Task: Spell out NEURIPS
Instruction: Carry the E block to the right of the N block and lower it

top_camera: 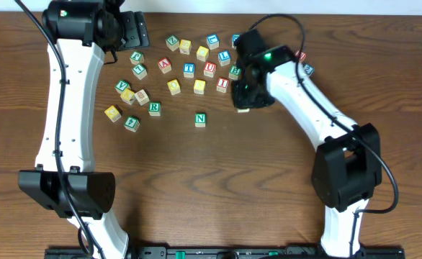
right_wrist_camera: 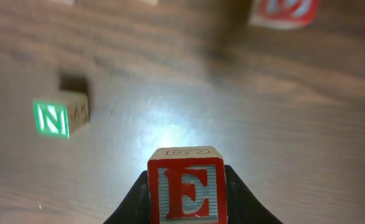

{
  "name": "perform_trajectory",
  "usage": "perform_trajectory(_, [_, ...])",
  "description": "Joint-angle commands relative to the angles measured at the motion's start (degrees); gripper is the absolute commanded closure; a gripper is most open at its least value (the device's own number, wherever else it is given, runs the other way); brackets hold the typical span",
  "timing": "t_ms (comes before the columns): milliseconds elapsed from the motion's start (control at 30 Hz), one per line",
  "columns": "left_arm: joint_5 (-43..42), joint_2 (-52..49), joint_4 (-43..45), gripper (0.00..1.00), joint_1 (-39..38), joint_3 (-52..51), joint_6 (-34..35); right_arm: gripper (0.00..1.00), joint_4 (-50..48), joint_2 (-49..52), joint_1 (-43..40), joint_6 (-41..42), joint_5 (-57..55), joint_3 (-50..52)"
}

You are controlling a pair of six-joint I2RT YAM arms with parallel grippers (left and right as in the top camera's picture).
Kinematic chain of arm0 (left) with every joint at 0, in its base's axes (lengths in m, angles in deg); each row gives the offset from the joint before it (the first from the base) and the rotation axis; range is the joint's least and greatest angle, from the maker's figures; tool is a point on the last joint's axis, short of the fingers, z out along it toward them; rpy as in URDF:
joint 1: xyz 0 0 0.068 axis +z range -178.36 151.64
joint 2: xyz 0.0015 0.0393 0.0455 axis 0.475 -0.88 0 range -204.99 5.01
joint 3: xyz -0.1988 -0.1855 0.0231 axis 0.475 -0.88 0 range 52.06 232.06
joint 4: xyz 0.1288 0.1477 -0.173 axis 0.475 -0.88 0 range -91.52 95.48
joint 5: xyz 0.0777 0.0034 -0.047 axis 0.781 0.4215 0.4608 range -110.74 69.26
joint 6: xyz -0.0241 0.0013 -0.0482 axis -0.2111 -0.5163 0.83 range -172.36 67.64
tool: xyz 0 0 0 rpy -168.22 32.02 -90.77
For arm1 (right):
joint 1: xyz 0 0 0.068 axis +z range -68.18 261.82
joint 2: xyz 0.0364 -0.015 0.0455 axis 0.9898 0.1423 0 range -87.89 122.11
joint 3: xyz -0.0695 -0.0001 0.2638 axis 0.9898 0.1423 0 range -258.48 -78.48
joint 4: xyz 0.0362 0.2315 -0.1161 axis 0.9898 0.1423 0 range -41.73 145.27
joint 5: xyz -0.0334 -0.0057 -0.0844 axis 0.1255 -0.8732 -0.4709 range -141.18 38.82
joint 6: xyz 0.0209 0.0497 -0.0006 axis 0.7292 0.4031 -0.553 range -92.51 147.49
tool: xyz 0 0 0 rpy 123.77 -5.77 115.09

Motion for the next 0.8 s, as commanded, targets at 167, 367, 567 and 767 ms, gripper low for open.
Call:
perform_trajectory(167, [0.37,-0.35,0.2,0.13,0.04,-0.44,0.09,0.91,-1.9,0.28,5.27,-0.55,0.39,5.81])
perform_trajectory(367, [0.37,-0.35,-0.04,0.13,0.04,-0.44,0.11,0.9,-6.88,0.28,8.17,0.35,0.42,10.16])
perform_trajectory(567, [0.59,-0.35,-0.26,0.13,0.04,-0.44,0.09,0.89,-13.77,0.28,9.75,1.79,0.35,14.01])
perform_trajectory(767, [0.59,-0.35,-0.22,0.13,0.04,-0.44,0.11,0.89,-17.59,0.28,10.91,4.9,-4.81,14.69])
